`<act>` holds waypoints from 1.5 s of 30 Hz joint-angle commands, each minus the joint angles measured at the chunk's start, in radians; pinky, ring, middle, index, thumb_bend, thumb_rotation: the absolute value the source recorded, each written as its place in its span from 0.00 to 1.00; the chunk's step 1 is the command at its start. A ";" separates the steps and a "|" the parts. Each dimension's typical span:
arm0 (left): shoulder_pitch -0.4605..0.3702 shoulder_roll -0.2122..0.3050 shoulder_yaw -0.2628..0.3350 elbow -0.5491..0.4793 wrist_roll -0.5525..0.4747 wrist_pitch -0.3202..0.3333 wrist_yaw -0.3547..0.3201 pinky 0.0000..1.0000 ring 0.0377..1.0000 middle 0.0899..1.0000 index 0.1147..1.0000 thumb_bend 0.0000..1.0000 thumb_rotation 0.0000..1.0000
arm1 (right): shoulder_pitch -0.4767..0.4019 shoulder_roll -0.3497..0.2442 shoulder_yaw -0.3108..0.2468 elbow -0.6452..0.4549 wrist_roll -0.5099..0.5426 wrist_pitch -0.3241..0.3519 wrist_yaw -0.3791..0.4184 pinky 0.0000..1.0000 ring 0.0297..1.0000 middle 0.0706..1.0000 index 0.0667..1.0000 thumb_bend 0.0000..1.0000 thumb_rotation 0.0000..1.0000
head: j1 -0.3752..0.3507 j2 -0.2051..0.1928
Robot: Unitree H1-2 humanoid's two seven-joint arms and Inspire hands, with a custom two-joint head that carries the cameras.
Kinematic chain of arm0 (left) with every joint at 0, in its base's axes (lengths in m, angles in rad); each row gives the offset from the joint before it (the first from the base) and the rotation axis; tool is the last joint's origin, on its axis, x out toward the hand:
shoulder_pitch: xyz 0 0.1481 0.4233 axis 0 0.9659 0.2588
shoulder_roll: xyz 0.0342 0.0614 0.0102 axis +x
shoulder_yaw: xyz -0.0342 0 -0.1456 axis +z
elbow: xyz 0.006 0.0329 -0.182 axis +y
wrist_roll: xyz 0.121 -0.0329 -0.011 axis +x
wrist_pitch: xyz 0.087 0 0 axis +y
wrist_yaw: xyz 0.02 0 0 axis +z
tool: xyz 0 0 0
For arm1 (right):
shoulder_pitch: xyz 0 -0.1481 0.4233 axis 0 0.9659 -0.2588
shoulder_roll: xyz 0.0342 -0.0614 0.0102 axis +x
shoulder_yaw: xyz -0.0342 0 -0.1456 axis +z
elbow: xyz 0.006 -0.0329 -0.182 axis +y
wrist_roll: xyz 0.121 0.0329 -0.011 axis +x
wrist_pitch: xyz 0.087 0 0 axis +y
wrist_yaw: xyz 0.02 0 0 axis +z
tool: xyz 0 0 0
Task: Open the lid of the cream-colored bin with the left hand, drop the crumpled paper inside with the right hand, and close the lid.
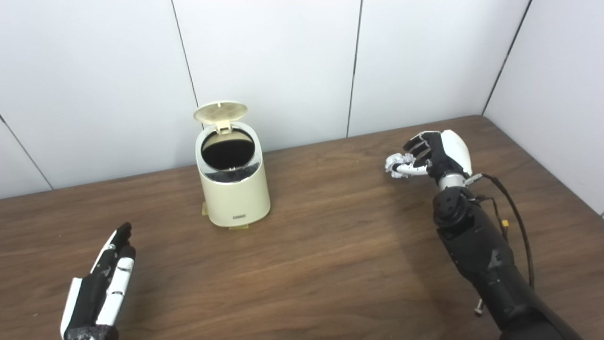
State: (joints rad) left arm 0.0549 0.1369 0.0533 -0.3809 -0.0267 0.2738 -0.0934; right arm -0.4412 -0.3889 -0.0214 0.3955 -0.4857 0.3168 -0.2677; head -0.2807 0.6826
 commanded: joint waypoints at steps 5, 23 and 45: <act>-0.021 0.011 0.001 -0.028 0.001 -0.053 0.000 1.00 1.00 0.98 0.96 0.46 0.74 | -0.029 -0.021 0.003 -0.012 -0.003 -0.059 -0.024 0.26 0.38 0.47 0.51 0.49 0.00 | 0.001 0.002; -0.029 0.022 0.000 -0.021 0.023 -0.053 0.007 1.00 1.00 0.98 0.96 0.50 0.74 | -0.030 -0.044 0.057 -0.037 -0.056 -0.028 0.005 0.56 0.54 0.54 0.63 0.80 0.00 | -0.009 0.004; -0.031 0.019 -0.002 -0.003 0.035 -0.058 0.005 1.00 1.00 0.99 0.98 0.51 0.74 | -0.053 -0.062 0.114 -0.031 -0.155 0.005 0.018 0.08 0.11 0.18 0.74 1.00 0.18 | -0.010 0.010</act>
State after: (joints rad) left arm 0.0528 0.1504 0.0517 -0.3723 0.0042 0.2497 -0.0924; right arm -0.4488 -0.4056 0.0966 0.3910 -0.6214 0.3288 -0.2425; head -0.2915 0.6918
